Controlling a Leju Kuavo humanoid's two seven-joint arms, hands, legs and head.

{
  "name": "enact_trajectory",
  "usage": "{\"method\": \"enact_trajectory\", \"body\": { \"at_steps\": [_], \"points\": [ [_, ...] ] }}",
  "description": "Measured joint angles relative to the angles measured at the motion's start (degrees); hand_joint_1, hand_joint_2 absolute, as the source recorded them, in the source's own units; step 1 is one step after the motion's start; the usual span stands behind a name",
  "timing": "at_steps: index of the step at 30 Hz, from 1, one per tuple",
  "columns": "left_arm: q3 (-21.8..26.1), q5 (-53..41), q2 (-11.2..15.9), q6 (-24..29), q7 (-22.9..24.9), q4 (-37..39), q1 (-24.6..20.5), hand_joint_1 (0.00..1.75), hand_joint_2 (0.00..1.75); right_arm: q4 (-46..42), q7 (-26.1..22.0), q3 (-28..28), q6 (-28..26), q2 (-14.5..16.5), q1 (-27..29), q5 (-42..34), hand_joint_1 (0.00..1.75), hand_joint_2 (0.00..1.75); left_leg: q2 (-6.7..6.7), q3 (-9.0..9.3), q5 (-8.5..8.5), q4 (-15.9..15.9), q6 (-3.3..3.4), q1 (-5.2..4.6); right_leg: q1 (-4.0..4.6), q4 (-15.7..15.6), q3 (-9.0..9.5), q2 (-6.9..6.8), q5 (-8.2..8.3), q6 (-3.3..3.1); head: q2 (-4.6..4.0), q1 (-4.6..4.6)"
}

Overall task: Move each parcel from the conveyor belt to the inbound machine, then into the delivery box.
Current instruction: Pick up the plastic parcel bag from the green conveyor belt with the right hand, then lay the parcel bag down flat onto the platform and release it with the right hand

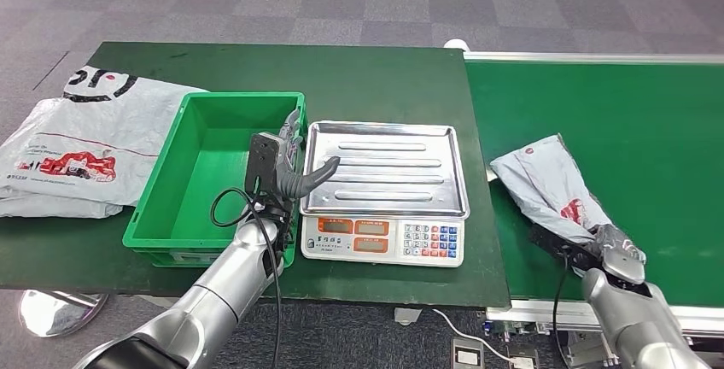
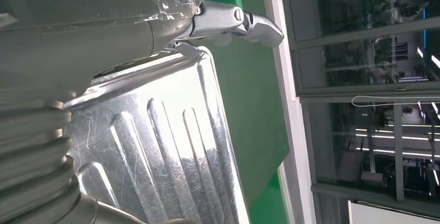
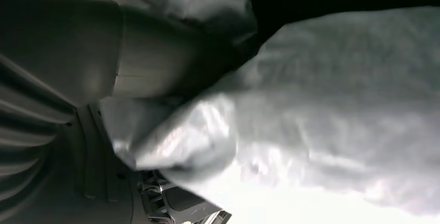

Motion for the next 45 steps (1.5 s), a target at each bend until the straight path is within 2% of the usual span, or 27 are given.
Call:
{"method": "enact_trajectory", "body": {
  "at_steps": [5,8,11,13,15,17,22,26,29,34,36,38,41,45],
  "points": [
    [0.0,0.0,0.0,0.0,0.0,0.0,0.0,0.00,1.75,-0.6,0.1,0.0,0.0,0.0,0.4,-0.4,1.75,1.75,0.00,0.00,0.00,0.0,0.00,0.00,0.00,0.0,0.00,-0.01,0.00,0.00,0.00,0.00],
    [0.0,0.0,0.0,0.1,0.0,-0.1,0.0,0.00,1.75,-1.4,0.0,0.0,-2.4,0.0,0.8,-0.9,1.75,1.75,0.00,-0.01,0.00,0.0,0.00,-0.01,-0.01,0.0,0.00,0.00,0.00,0.00,0.00,0.00],
    [0.0,0.0,0.0,0.4,-0.2,-0.1,0.1,0.00,1.75,-2.4,-1.0,0.0,-9.2,0.0,1.1,-1.6,1.75,1.75,0.00,-0.02,0.00,0.0,0.00,-0.01,-0.01,0.0,0.00,0.01,0.00,0.00,0.00,0.00],
    [0.0,0.1,0.0,0.9,-0.3,-0.1,0.2,0.00,1.75,-3.8,-3.4,0.0,-17.7,0.0,1.3,-3.1,1.75,1.75,0.01,-0.01,0.00,0.0,0.00,-0.01,-0.01,0.0,-0.01,0.02,0.01,0.00,0.00,0.00],
    [0.0,0.2,0.0,1.2,-0.6,-0.1,0.2,0.00,1.75,-7.1,-7.9,-0.2,-25.9,0.2,2.2,-4.6,1.75,1.75,0.00,-0.02,0.00,0.0,0.00,0.00,0.00,0.0,-0.01,0.01,0.00,0.00,0.00,0.00],
    [0.0,0.2,-0.1,1.5,-0.9,-0.1,0.2,0.00,1.75,-13.0,-14.9,-1.5,-30.7,1.0,4.1,-5.2,1.75,1.75,-0.03,-0.03,0.00,0.0,-0.01,0.01,0.02,0.0,-0.02,0.00,0.00,-0.01,0.00,0.00],
    [0.0,0.5,-0.3,2.1,-1.9,0.2,0.1,0.00,1.75,-29.7,-36.6,-11.2,-32.6,7.4,8.4,-7.9,1.75,1.75,-0.07,-0.03,-0.01,0.0,-0.02,0.06,0.07,0.0,-0.06,-0.07,-0.09,-0.07,0.00,0.00],
    [0.0,0.8,-0.3,2.3,-2.2,0.5,0.1,0.00,1.75,-36.8,-41.5,-16.4,-32.6,10.6,10.2,-10.0,1.75,1.75,-0.12,-0.05,-0.01,0.0,-0.02,0.06,0.06,0.0,-0.04,-0.14,-0.12,-0.07,0.00,0.00],
    [0.0,0.8,-0.3,2.7,-2.5,0.6,0.1,0.00,1.75,-38.6,-42.3,-18.6,-32.6,11.9,10.6,-11.1,1.75,1.75,-0.06,-0.05,-0.02,0.0,-0.01,0.02,0.01,0.0,-0.04,-0.08,-0.11,-0.05,0.00,0.00],
    [0.0,0.8,-0.3,3.2,-3.1,0.7,0.1,0.00,1.75,-38.7,-40.7,-18.9,-32.5,12.3,10.6,-12.3,1.75,1.75,-0.07,-0.05,-0.02,0.0,0.00,-0.01,-0.02,0.0,-0.03,-0.06,-0.08,-0.02,0.00,0.00],
    [0.0,0.7,-0.3,3.8,-3.6,0.7,0.1,0.00,1.75,-38.0,-38.6,-17.9,-32.0,12.3,10.2,-13.9,1.75,1.75,-0.06,-0.07,-0.02,0.0,0.00,0.00,-0.01,0.0,-0.02,-0.05,-0.08,-0.02,0.00,0.00],
    [0.0,0.3,-0.4,4.8,-4.4,0.7,0.1,0.00,1.75,-35.6,-34.3,-14.2,-30.6,11.9,8.7,-15.9,1.75,1.75,0.01,-0.08,-0.02,0.0,-0.01,0.01,0.01,0.0,-0.03,0.02,-0.06,-0.04,0.00,0.00],
    [0.0,-0.7,-0.7,6.7,-5.4,0.6,0.1,0.00,1.75,-31.0,-28.7,-4.7,-27.2,11.6,5.4,-16.7,1.75,1.75,0.25,-0.02,-0.01,0.0,-0.03,0.03,0.04,0.1,-0.11,0.27,-0.01,-0.10,0.00,0.00],
    [0.0,-1.3,-1.3,7.7,-5.6,0.3,0.1,0.00,1.75,-26.4,-24.9,6.1,-26.1,12.2,2.3,-17.6,1.75,1.75,0.09,0.00,0.04,-0.1,-0.06,0.07,0.07,0.1,-0.11,0.07,-0.02,-0.12,0.00,-0.01]
  ]
}}
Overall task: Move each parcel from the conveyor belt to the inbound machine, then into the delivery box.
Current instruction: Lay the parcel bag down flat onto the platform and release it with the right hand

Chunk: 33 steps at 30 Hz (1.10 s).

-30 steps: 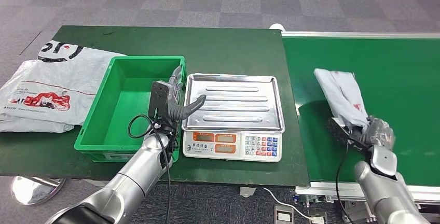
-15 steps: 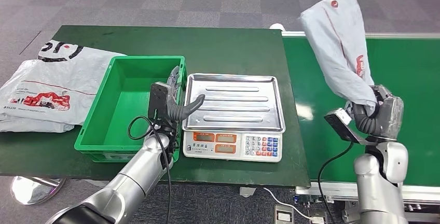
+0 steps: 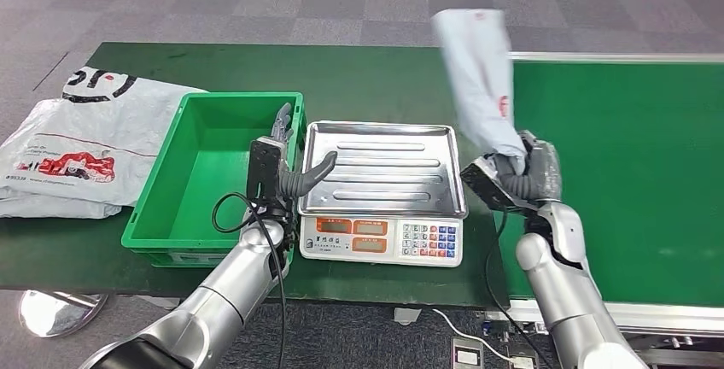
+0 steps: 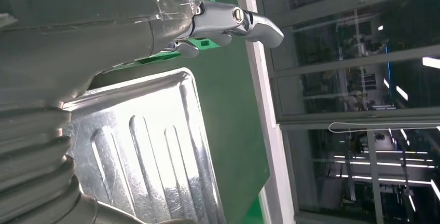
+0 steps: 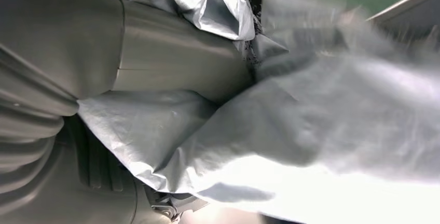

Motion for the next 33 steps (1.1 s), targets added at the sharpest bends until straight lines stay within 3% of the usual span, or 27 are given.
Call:
{"method": "enact_trajectory", "body": {
  "at_steps": [8,12,18,25,27,28,29,31,32,33],
  "points": [
    [0.0,-0.1,0.0,0.2,0.0,-0.1,0.1,0.00,1.75,2.7,1.0,8.4,0.6,-0.4,-1.9,-2.6,1.75,1.75,-0.15,-0.08,-0.03,0.0,0.00,0.00,0.00,0.0,0.02,-0.09,-0.05,0.01,0.00,0.01],
    [0.0,-0.4,-0.2,0.8,0.0,-0.2,0.1,0.00,1.75,4.5,1.9,11.4,5.5,0.6,-4.0,-3.0,1.75,1.75,-0.11,-0.08,-0.03,0.0,0.00,0.00,0.00,0.0,0.01,-0.07,-0.04,0.00,0.00,0.01],
    [0.0,-1.2,-1.7,4.0,0.0,-1.2,0.0,0.00,1.75,8.1,5.5,16.6,15.6,5.2,-7.9,-3.4,1.75,1.75,-0.02,-0.03,0.01,0.0,-0.05,0.06,0.06,0.0,-0.02,0.04,-0.03,-0.01,0.00,0.01],
    [0.0,-1.5,-2.1,4.9,0.0,-2.6,0.0,0.00,1.75,9.3,5.1,19.1,20.8,7.3,-9.0,-3.9,1.75,1.75,-0.05,-0.06,0.01,0.0,-0.06,0.07,0.06,0.0,-0.01,0.02,-0.04,-0.01,0.00,0.01],
    [0.0,-1.5,-2.1,5.3,0.0,-3.4,0.0,0.00,1.75,9.4,3.7,20.1,24.9,7.3,-9.3,-4.0,1.28,1.75,-0.04,-0.06,0.00,0.0,-0.05,0.06,0.05,0.0,-0.01,0.04,-0.04,-0.01,0.00,0.01],
    [0.0,-1.5,-2.0,5.6,0.0,-3.9,0.0,0.00,1.75,9.4,2.8,20.8,27.0,7.3,-9.5,-4.0,1.28,1.75,-0.03,-0.05,0.00,0.0,-0.04,0.06,0.05,0.0,0.00,0.04,-0.03,-0.01,0.00,0.01],
    [0.0,-1.5,-2.0,5.9,0.0,-4.4,0.1,0.00,1.75,9.3,2.1,21.6,28.7,7.3,-9.5,-4.1,0.99,1.75,-0.03,-0.05,0.00,0.0,-0.04,0.06,0.05,0.0,0.00,0.05,-0.03,-0.01,0.00,0.01],
    [0.0,-1.5,-1.9,6.6,0.0,-5.5,0.2,0.00,1.75,8.8,1.1,23.2,30.7,7.3,-9.6,-4.5,0.58,1.75,-0.02,-0.04,0.00,0.0,-0.04,0.06,0.05,0.0,0.00,0.05,-0.03,-0.01,0.00,0.01],
    [0.0,-1.5,-1.8,7.0,0.0,-6.1,0.2,0.00,1.75,8.5,0.9,23.9,30.9,7.3,-9.6,-4.7,0.14,1.75,-0.02,-0.04,0.00,0.0,-0.04,0.06,0.05,0.0,0.00,0.05,-0.03,-0.01,0.00,0.01],
    [0.0,-1.5,-1.7,7.4,0.0,-6.6,0.3,0.00,1.75,8.1,0.8,24.5,30.8,7.3,-9.7,-4.9,0.00,1.75,-0.02,-0.03,0.00,0.0,-0.05,0.06,0.06,0.0,-0.01,0.05,-0.03,-0.01,0.00,0.01]
  ]
}}
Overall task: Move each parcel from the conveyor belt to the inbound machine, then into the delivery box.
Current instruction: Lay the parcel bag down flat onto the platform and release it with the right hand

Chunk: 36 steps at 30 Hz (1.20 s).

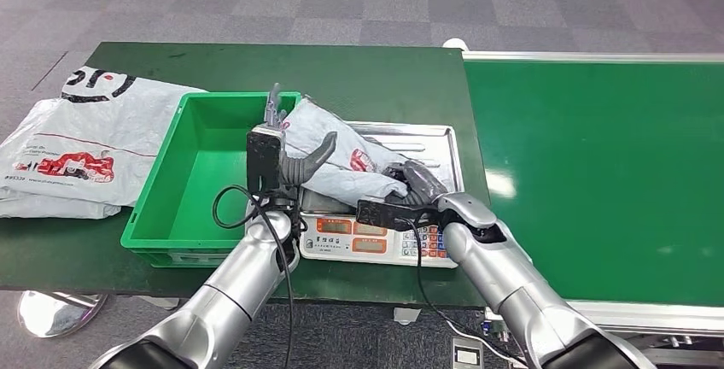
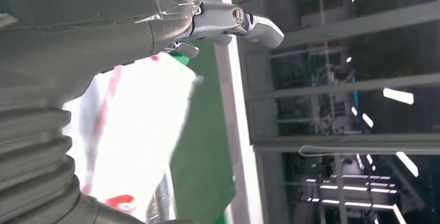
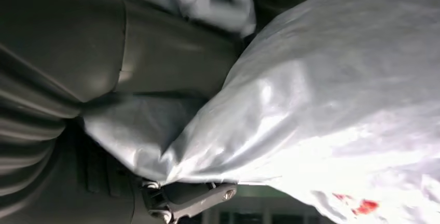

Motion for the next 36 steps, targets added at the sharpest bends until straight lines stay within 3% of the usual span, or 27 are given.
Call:
{"method": "enact_trajectory", "body": {
  "at_steps": [4,12,19,23,25,28,32,36],
  "points": [
    [0.0,0.0,0.1,1.1,0.0,-1.8,0.5,0.00,1.75,-1.2,0.7,1.1,-4.4,0.0,0.0,0.7,0.00,1.75,-0.01,0.00,0.01,0.0,-0.01,0.01,0.01,0.0,0.00,-0.01,0.00,0.00,0.00,0.00],
    [0.0,-1.1,-0.1,1.8,0.0,-4.1,1.5,0.00,1.75,-5.1,-1.6,0.2,-22.0,0.1,0.9,0.1,0.00,1.75,-0.03,-0.01,0.00,0.0,0.00,-0.01,-0.01,0.0,-0.01,-0.03,-0.01,0.00,0.00,0.00],
    [-0.2,-2.7,-0.5,2.5,0.0,-3.6,1.4,0.00,1.75,-7.1,-2.5,-1.9,-24.5,0.1,2.2,-1.8,0.00,1.75,0.00,0.00,-0.01,0.0,0.01,-0.02,-0.02,0.0,-0.02,0.00,0.00,0.00,0.00,0.00],
    [-1.4,-5.5,-0.8,3.4,0.5,-1.1,0.3,0.00,1.75,-7.9,-4.4,-3.9,-26.0,0.2,3.1,-6.6,0.00,1.75,-0.02,0.00,0.00,0.0,0.01,-0.01,-0.02,0.0,-0.02,-0.04,0.00,0.00,0.00,0.00],
    [-2.6,-8.2,-1.0,3.3,2.6,1.2,-0.8,0.00,1.75,-8.3,-5.9,-5.5,-26.8,0.2,3.5,-10.5,0.00,1.75,-0.01,0.00,0.00,0.0,0.01,-0.02,-0.02,0.0,-0.03,-0.02,0.00,0.01,0.00,-0.01],
    [-6.5,-17.4,-1.0,1.4,10.6,5.3,-3.8,0.00,1.75,-9.1,-8.3,-9.4,-27.2,0.2,4.1,-18.8,0.00,1.75,-0.04,-0.02,0.00,0.0,0.01,-0.04,-0.04,0.0,-0.03,-0.04,0.02,0.03,0.00,-0.01],
    [-15.0,-32.4,-0.4,-7.0,22.5,9.2,-8.4,0.00,1.75,-8.8,-12.0,-15.6,-27.3,-0.1,3.4,-27.9,0.00,1.75,-0.03,-0.02,0.00,0.0,0.02,-0.10,-0.10,0.0,-0.02,-0.03,0.05,0.05,0.00,0.00],
    [-21.7,-38.6,0.0,-12.1,25.6,11.1,-10.9,0.00,1.75,-7.3,-12.9,-19.8,-28.2,-0.8,1.7,-29.5,0.00,1.75,0.01,-0.01,0.00,0.0,0.02,-0.12,-0.12,0.0,-0.05,0.02,0.08,0.07,0.00,0.00]
  ]
}}
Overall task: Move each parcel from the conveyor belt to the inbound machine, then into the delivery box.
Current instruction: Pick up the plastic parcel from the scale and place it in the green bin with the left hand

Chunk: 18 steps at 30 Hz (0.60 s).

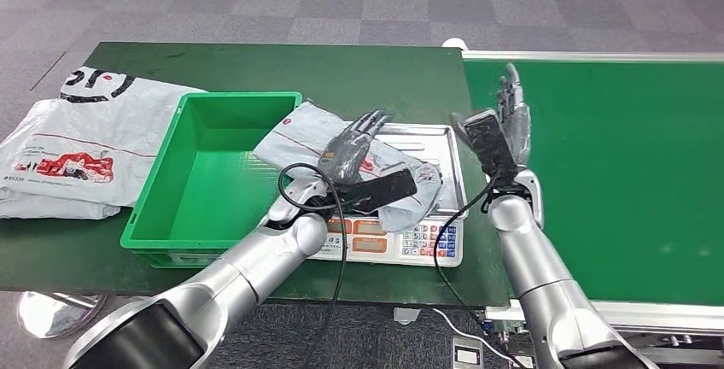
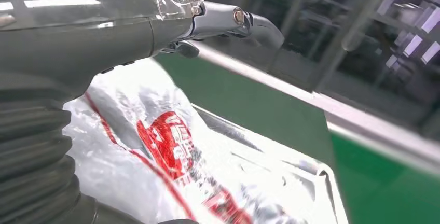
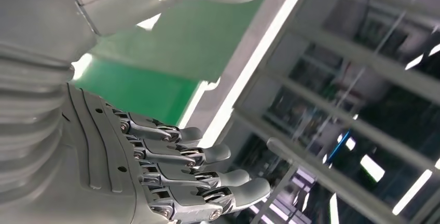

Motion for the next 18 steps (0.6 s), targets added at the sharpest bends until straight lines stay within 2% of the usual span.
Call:
{"method": "enact_trajectory", "body": {
  "at_steps": [4,8,12,18],
  "points": [
    [-3.6,-2.8,0.1,-3.6,0.5,1.1,-1.7,0.00,1.75,1.1,0.8,-1.8,-0.8,-1.1,-0.8,0.6,0.00,1.75,-0.02,0.02,0.00,0.0,0.00,0.01,0.02,0.0,0.00,0.00,0.00,0.00,0.00,0.00],
    [-6.8,-5.5,0.2,-6.7,0.6,1.9,-3.3,0.00,1.75,2.7,3.2,-2.4,-1.0,-3.0,-1.3,4.4,0.00,1.75,-0.03,0.01,0.01,0.0,0.00,0.01,0.02,0.0,0.02,-0.02,-0.01,0.00,0.00,0.00],
    [-8.1,-7.3,0.4,-8.2,0.5,2.3,-4.4,0.00,1.75,3.7,4.9,-2.5,-0.9,-4.2,-1.8,7.6,0.00,1.75,0.02,0.03,0.00,0.0,0.00,0.00,0.00,0.0,0.02,0.02,0.00,0.00,0.00,0.00],
    [-9.7,-9.4,0.4,-9.3,0.2,2.5,-4.9,0.00,1.75,4.7,5.5,-3.6,-0.7,-5.2,-1.9,8.2,0.00,1.75,-0.03,0.02,0.01,0.0,0.01,0.01,0.01,0.0,0.03,0.00,0.00,0.00,0.00,0.00]
  ]
}}
